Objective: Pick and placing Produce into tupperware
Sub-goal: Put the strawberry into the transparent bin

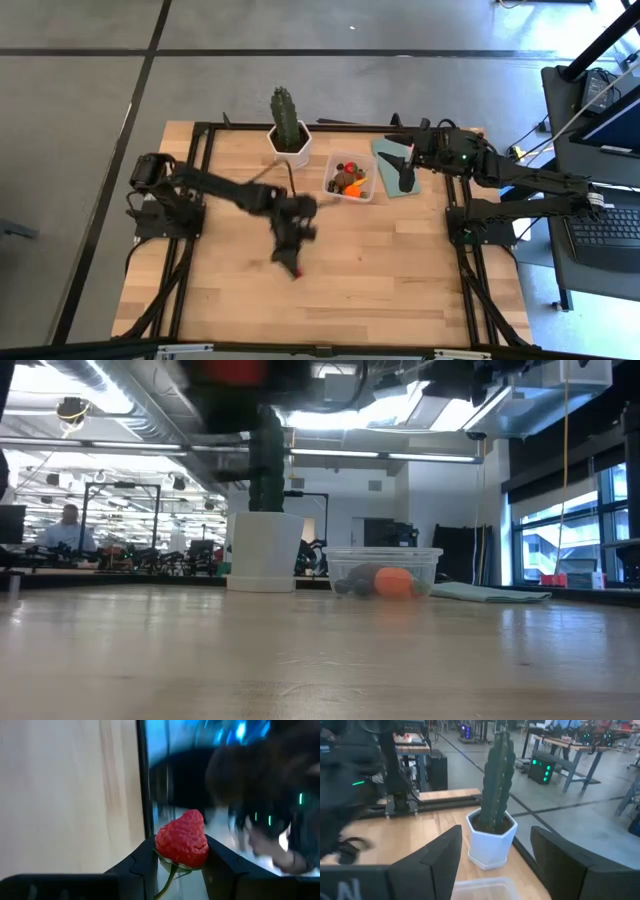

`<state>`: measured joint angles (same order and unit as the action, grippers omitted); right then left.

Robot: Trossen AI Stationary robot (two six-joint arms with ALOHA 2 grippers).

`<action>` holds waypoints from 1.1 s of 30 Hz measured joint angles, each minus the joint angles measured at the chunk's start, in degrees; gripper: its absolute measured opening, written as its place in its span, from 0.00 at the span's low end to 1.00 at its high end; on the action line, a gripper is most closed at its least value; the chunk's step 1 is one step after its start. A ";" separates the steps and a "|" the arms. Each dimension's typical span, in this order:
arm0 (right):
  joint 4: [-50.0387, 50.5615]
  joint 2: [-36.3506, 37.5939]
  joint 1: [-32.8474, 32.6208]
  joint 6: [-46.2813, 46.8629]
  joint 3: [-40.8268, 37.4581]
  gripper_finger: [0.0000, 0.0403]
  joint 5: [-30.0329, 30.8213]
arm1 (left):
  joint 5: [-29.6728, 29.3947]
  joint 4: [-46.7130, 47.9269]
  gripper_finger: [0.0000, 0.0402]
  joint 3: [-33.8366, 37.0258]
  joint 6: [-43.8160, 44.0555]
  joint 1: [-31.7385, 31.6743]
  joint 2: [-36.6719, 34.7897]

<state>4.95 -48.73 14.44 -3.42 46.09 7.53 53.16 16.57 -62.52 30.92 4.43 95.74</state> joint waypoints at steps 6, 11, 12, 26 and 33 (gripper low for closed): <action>0.15 0.00 0.00 -0.39 2.65 0.59 0.00 | -16.17 -28.98 0.33 -0.04 -1.53 -10.54 0.00; 0.21 0.00 0.00 -1.75 3.57 0.59 0.00 | -38.47 -42.52 0.32 -0.54 -8.96 -15.21 -0.04; 0.22 0.00 0.01 -1.77 3.62 0.59 0.00 | -41.84 -42.32 0.31 -0.80 -10.66 -15.75 -0.04; 0.47 0.00 0.02 -3.12 3.64 0.59 0.02 | -58.08 -32.20 0.30 -7.51 -15.04 -17.47 6.38; 1.08 0.00 0.02 -2.80 3.64 0.59 0.01 | -56.62 -9.95 0.29 -24.83 -14.97 -19.28 16.94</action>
<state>6.03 -48.73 14.46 -6.22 49.74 7.54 -3.46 6.63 -87.35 15.94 -14.85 112.68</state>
